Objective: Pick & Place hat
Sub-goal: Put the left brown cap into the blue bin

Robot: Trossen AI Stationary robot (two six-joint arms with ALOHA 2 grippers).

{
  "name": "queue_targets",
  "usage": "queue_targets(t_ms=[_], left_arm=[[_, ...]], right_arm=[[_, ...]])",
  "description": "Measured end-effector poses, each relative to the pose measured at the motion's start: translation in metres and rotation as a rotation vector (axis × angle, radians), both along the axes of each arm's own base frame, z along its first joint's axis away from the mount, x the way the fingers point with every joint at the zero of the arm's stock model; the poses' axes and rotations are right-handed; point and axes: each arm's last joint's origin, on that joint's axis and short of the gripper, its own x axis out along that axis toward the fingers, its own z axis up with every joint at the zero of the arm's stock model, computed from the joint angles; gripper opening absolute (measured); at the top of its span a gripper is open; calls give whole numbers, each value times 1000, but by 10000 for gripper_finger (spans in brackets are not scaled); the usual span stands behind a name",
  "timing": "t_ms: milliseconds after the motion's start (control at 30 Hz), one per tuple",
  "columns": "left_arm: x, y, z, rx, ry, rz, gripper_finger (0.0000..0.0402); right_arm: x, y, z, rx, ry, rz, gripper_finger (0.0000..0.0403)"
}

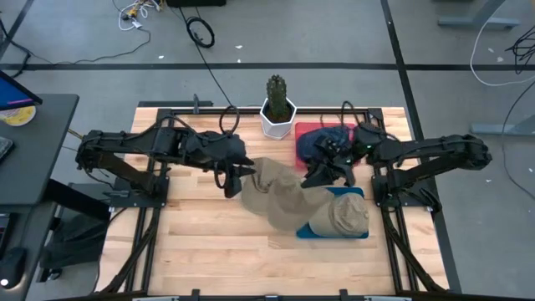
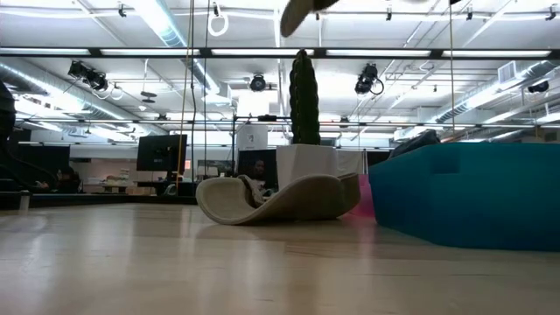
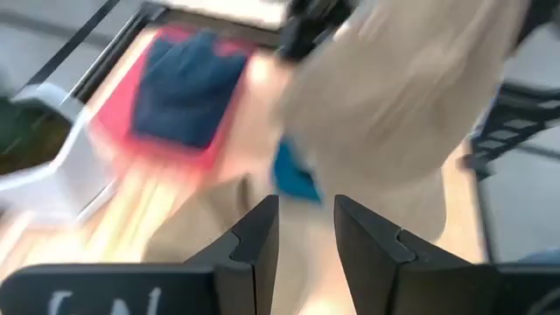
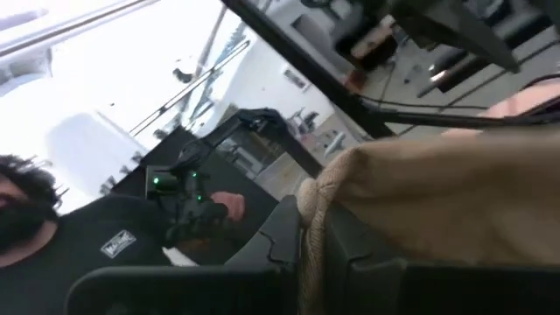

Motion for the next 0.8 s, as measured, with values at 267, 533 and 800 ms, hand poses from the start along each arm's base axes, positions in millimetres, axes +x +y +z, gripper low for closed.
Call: queue_targets(t_ms=[267,533,800], left_arm=[[-10,2,2,110,8,195,116],[-11,7,3,152,-34,373,117],[-10,8,7,110,-102,466,117]], right_arm=[[-51,2,15,23,118,-210,14],[-83,16,22,138,175,-475,14],[-88,36,13,206,261,-708,14]])
